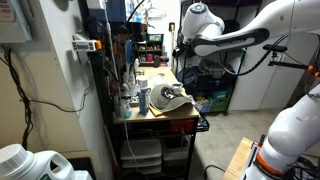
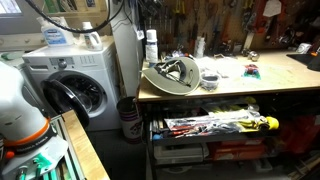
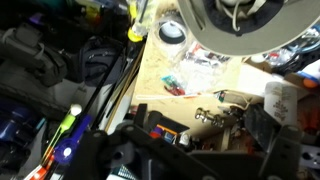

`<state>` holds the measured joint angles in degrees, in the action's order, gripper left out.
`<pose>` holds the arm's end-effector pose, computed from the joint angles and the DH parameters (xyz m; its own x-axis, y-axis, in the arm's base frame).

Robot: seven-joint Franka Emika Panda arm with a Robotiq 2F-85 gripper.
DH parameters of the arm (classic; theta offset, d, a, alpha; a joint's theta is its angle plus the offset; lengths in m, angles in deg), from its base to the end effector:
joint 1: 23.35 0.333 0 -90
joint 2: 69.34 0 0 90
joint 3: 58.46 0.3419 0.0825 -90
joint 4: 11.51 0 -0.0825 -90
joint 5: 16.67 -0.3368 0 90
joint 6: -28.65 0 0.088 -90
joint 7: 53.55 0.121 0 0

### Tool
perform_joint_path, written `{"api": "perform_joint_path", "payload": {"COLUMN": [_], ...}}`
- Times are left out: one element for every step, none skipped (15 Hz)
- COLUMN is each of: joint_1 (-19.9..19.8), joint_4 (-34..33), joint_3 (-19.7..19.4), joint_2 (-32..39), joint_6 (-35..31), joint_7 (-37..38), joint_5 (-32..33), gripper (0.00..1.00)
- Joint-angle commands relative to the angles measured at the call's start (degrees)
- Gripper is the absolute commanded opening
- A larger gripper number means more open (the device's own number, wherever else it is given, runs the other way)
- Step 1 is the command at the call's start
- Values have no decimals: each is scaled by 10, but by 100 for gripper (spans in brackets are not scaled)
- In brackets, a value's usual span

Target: Place the hat on the table

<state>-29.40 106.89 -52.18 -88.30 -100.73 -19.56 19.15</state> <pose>0.4511 -0.0115 0.6551 0.7568 -0.1241 0.6418 -0.3950 -0.8691 0.2977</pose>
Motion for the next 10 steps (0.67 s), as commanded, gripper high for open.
{"api": "perform_joint_path", "payload": {"joint_1": [29,29,31,31,29,29,31,35,19,20], "joint_4": [6,4,3,5,10,18,21,30,5,7], "joint_3": [-22,-23,-25,-27,-27,-28,-32,-35,-18,-20], "joint_2": [-44,-50,-57,-65,-73,-81,-86,-93,-71,-74], "joint_6": [90,119,145,162,169,165,166,152,156,156], "joint_7": [-86,-97,-106,-113,-117,-128,-136,-149,-126,-134], "joint_5": [-140,-171,-201,-225,-235,-242,-261,-273,-245,-254], "gripper": [100,100,100,100,100,100,100,100,100,100]}}
